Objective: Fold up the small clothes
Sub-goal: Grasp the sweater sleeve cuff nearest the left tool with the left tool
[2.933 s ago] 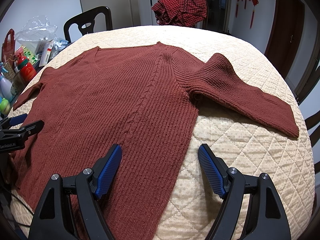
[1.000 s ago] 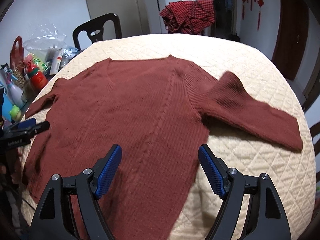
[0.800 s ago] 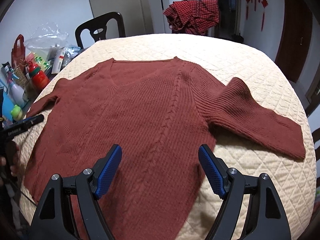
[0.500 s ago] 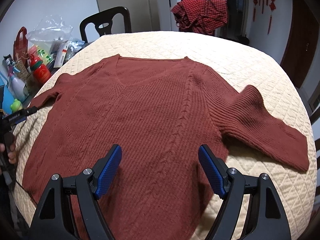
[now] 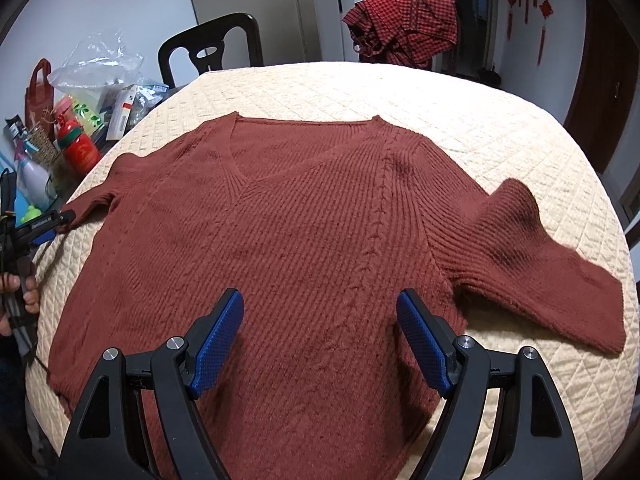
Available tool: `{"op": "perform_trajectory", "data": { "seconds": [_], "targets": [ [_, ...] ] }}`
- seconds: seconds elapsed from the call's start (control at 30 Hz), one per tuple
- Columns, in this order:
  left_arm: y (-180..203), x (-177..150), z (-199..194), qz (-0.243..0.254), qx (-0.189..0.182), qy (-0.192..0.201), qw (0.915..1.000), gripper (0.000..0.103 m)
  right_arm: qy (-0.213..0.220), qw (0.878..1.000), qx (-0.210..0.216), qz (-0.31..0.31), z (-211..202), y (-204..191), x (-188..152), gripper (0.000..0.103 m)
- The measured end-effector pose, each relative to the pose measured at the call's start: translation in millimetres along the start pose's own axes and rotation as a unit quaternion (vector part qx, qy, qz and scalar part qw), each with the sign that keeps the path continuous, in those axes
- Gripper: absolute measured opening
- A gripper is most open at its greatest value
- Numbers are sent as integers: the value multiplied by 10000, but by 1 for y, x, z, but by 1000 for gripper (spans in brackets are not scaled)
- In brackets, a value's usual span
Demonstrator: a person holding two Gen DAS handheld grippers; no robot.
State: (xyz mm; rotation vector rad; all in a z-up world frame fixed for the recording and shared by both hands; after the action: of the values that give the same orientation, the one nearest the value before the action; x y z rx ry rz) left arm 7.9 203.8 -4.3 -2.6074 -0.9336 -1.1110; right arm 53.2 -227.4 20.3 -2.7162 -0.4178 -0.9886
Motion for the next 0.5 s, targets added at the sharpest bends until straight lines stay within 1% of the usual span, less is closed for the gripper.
{"op": "perform_trajectory", "data": {
  "seconds": [0.03, 0.07, 0.1, 0.13, 0.17, 0.2, 0.33, 0.43, 0.5],
  "targets": [
    [-2, 1, 0, -32, 14, 12, 10000, 45, -1, 10000, 12, 48, 0, 2, -2, 79],
    [-5, 3, 0, -54, -13, 20, 10000, 33, -4, 10000, 16, 68, 0, 3, -3, 79],
    [-6, 5, 1, -43, -47, 4, 10000, 26, -9, 9999, 29, 101, 0, 4, -4, 79],
    [-6, 6, 2, -11, -82, -11, 10000, 25, -15, 9999, 46, 137, -1, 6, -5, 79],
    [-6, 7, 1, 16, -131, -8, 9999, 17, -17, 9999, 54, 155, -1, 7, -6, 79],
    [-5, 8, 0, 21, -220, -7, 9998, 14, -11, 9998, 63, 178, -1, 8, -6, 79],
    [3, 16, -10, 35, -567, 127, 9983, 13, 63, 9996, 96, 253, -6, 11, -8, 79],
    [20, 26, -25, 146, -1014, 268, 9944, 13, 105, 9994, 141, 289, -8, 12, -10, 79],
    [41, 34, -36, 343, -1315, 399, 9899, 13, 129, 9993, 185, 309, -9, 12, -11, 79]
  ]
}}
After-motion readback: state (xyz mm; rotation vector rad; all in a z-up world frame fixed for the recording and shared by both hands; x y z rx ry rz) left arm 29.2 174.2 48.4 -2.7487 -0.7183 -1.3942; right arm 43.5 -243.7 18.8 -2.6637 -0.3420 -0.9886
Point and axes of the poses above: each gripper's, at about its wrist camera, not at the fingertips, and z roughly the way its jaws point, y to its right, x to its top, the point moved 1 cm from there along z, roughly the way its jaws point, and after that the axes turned 4 degrees about y, right-handed, at the moved point
